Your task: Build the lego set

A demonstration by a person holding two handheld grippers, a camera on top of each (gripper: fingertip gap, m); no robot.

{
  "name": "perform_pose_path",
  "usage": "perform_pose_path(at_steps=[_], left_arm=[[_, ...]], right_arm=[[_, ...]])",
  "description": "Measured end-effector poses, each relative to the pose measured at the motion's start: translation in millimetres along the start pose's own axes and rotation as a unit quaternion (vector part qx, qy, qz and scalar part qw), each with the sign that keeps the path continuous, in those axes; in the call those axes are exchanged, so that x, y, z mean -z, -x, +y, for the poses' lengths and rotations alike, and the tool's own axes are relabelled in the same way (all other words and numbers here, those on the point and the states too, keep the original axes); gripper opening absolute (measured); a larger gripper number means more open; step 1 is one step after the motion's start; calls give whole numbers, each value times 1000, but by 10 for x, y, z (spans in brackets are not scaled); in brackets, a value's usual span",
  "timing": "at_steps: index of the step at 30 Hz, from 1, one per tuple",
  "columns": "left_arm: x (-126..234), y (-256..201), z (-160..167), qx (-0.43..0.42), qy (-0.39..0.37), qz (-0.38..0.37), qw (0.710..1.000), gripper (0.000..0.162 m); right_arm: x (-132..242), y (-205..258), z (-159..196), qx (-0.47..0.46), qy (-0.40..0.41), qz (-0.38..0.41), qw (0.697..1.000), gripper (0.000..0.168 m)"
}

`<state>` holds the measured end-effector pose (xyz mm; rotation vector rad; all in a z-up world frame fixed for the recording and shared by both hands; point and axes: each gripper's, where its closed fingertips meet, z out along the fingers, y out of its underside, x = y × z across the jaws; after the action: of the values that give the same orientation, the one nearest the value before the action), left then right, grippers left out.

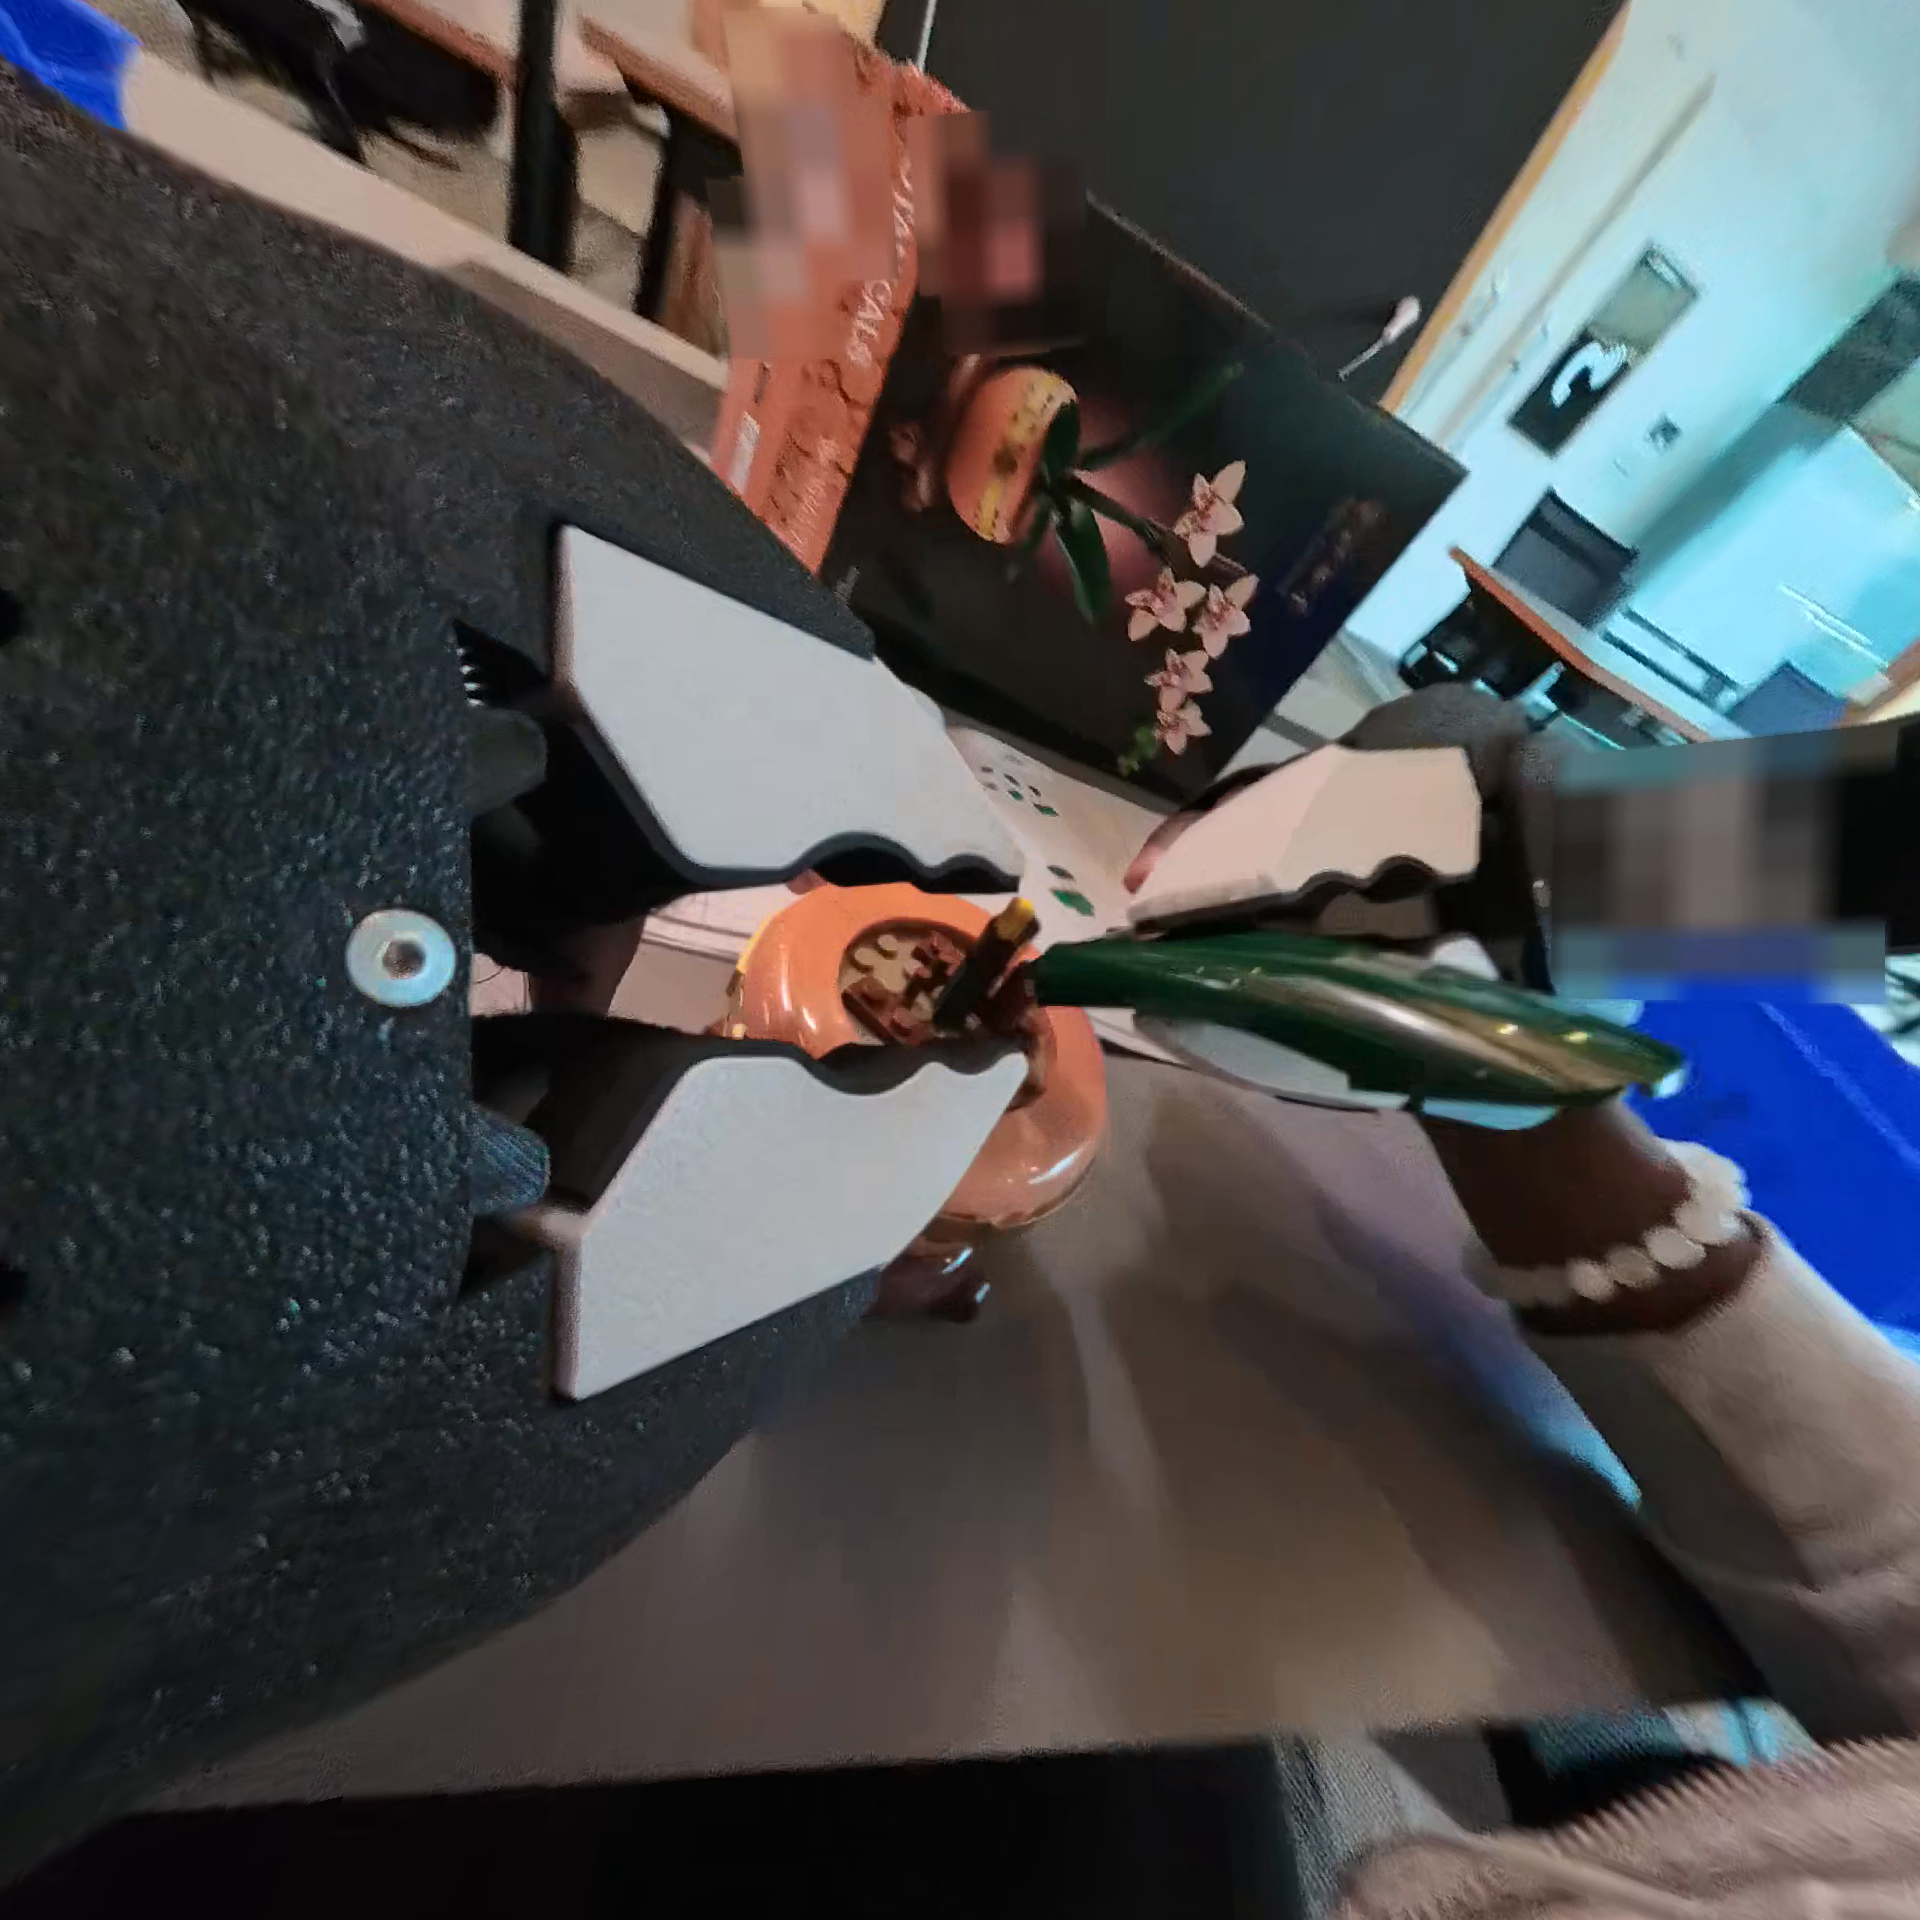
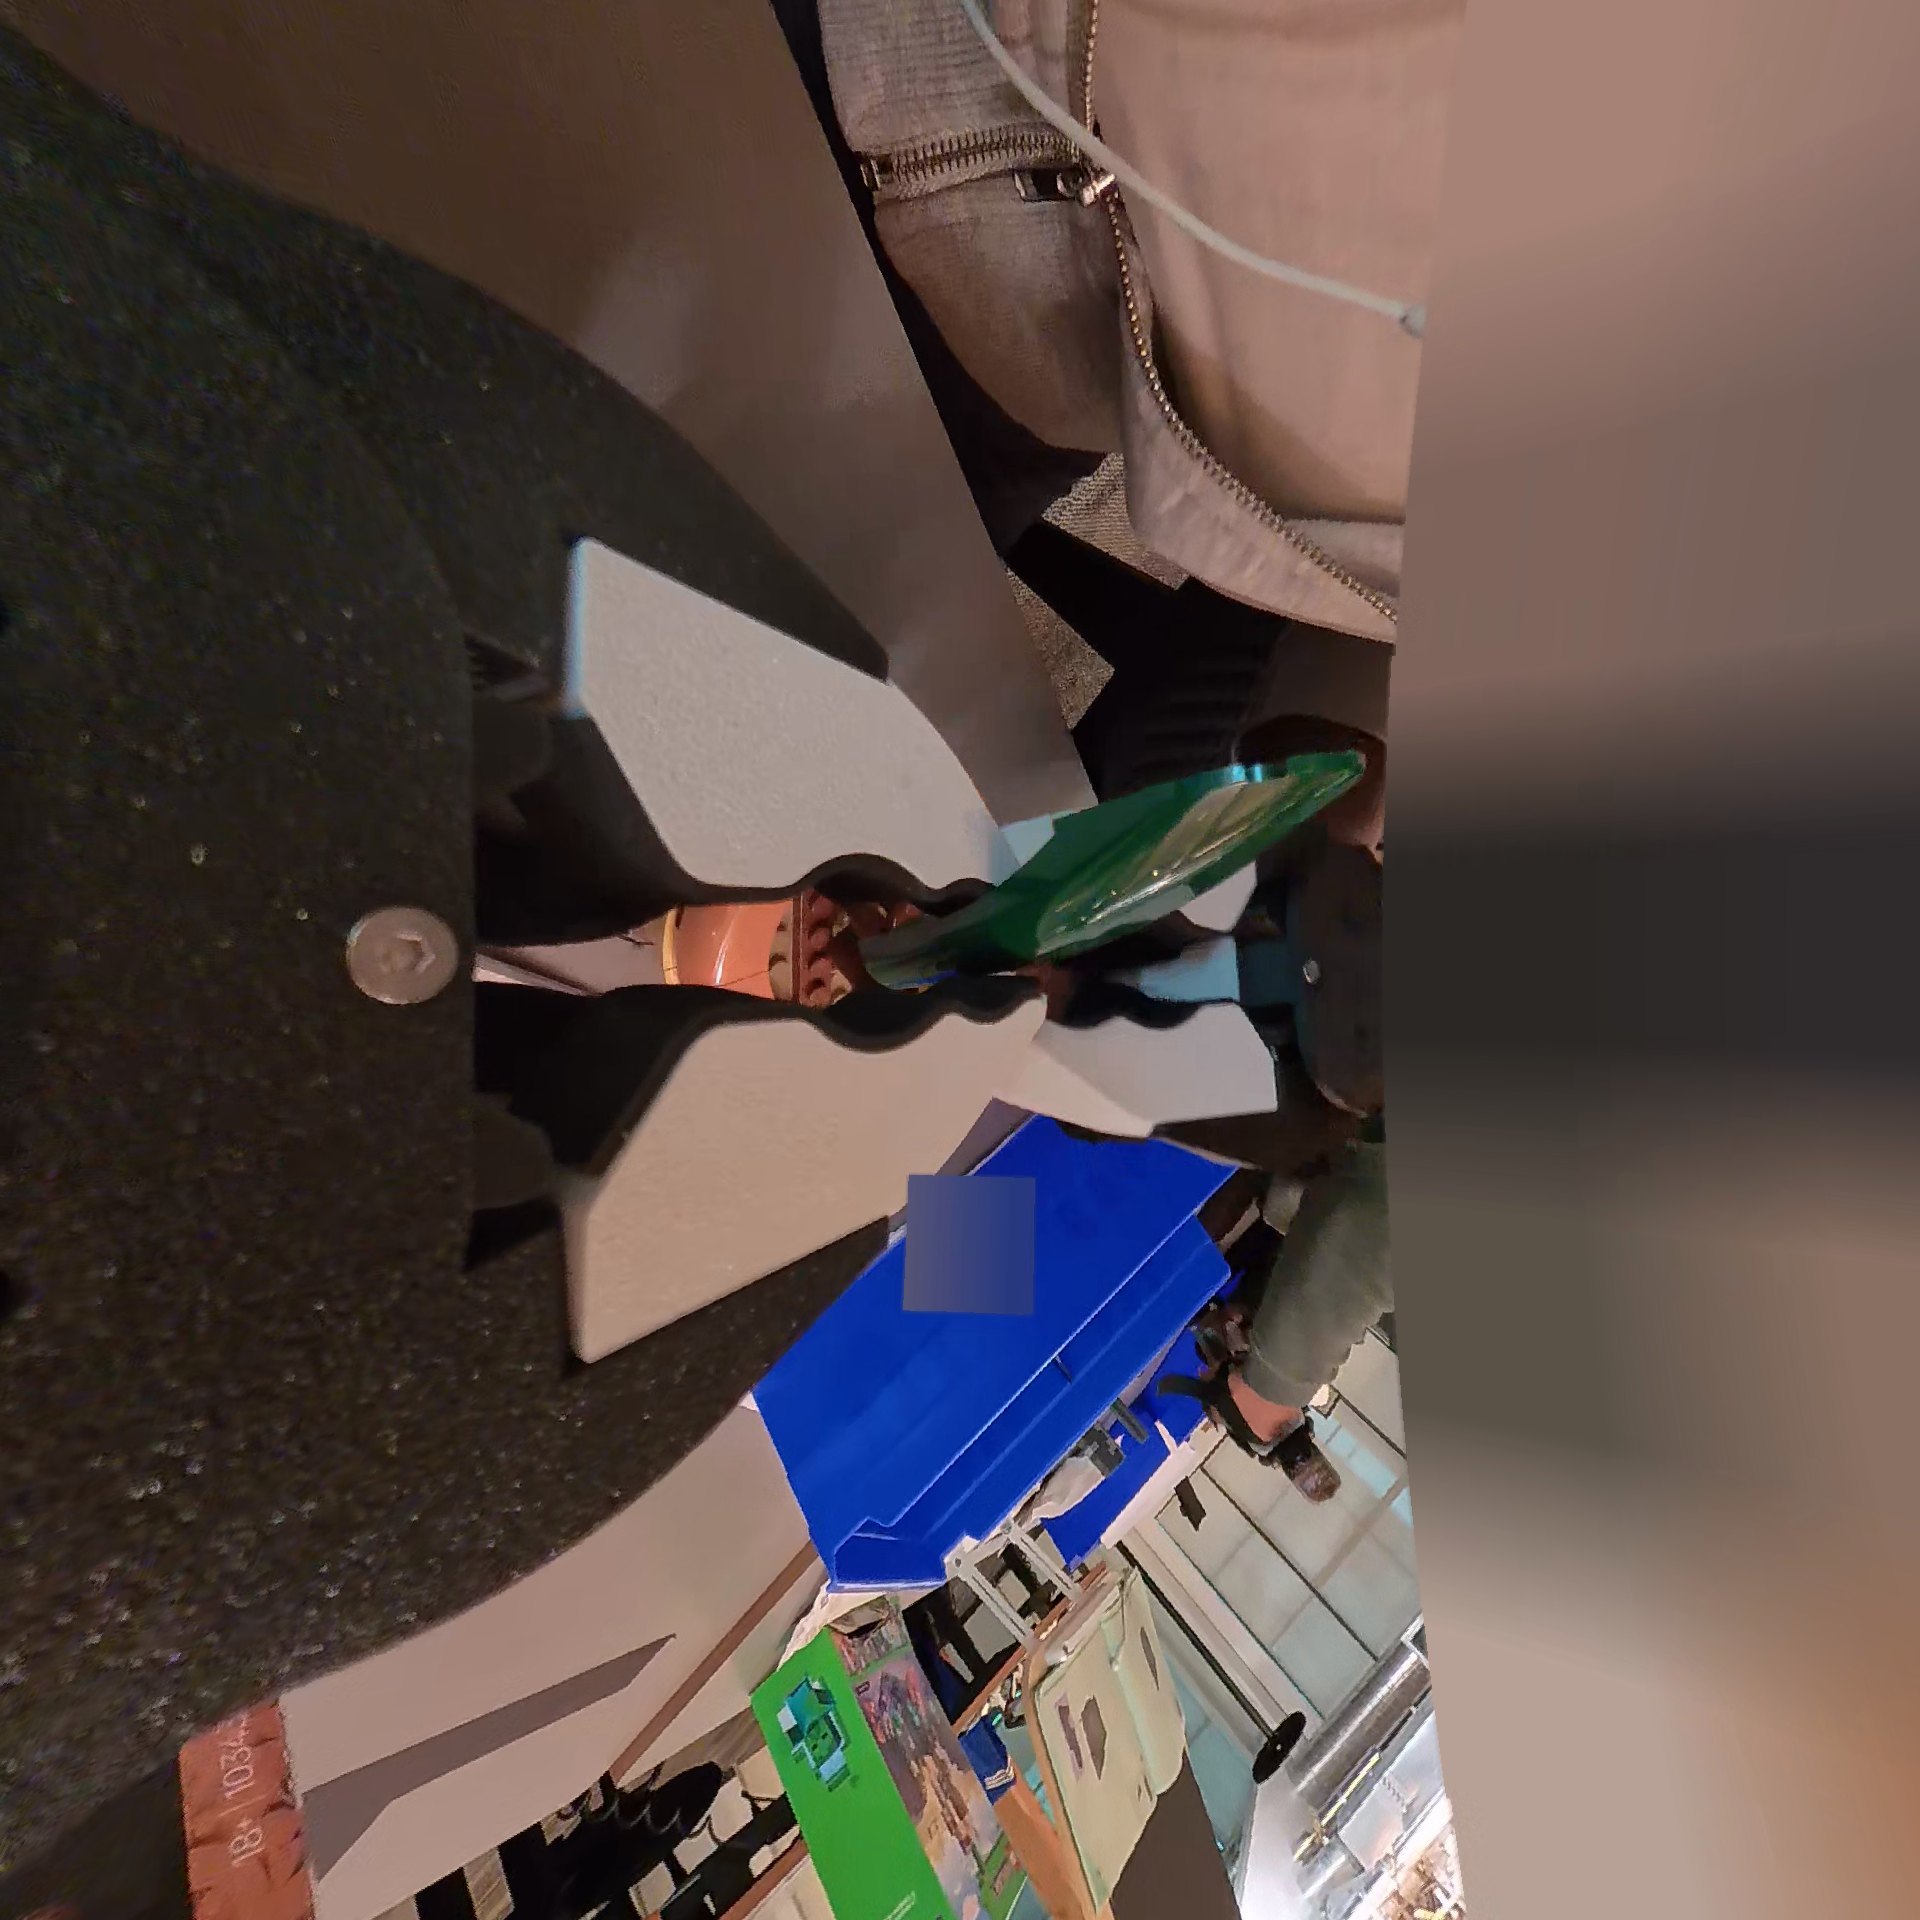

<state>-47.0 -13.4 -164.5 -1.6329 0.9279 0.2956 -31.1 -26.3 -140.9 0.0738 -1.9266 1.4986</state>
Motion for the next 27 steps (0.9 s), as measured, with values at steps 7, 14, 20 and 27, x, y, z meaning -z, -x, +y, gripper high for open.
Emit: perform_pose_path(at_steps=[7,14,20,27], left_arm=[[15,-6,-41,23,16,-48,998,27],[31,18,-127,78,-14,-84,993,18],[-37,21,-123,64,-8,-99,993,14],[-30,20,-102,88,-2,-106,990,11]], right_arm=[[11,-10,13,-5,-4,1,1000,11],[3,-9,7,-5,-5,1,1000,11],[12,-7,14,-8,-5,0,1000,11],[95,-45,78,-72,14,10,997,24]])
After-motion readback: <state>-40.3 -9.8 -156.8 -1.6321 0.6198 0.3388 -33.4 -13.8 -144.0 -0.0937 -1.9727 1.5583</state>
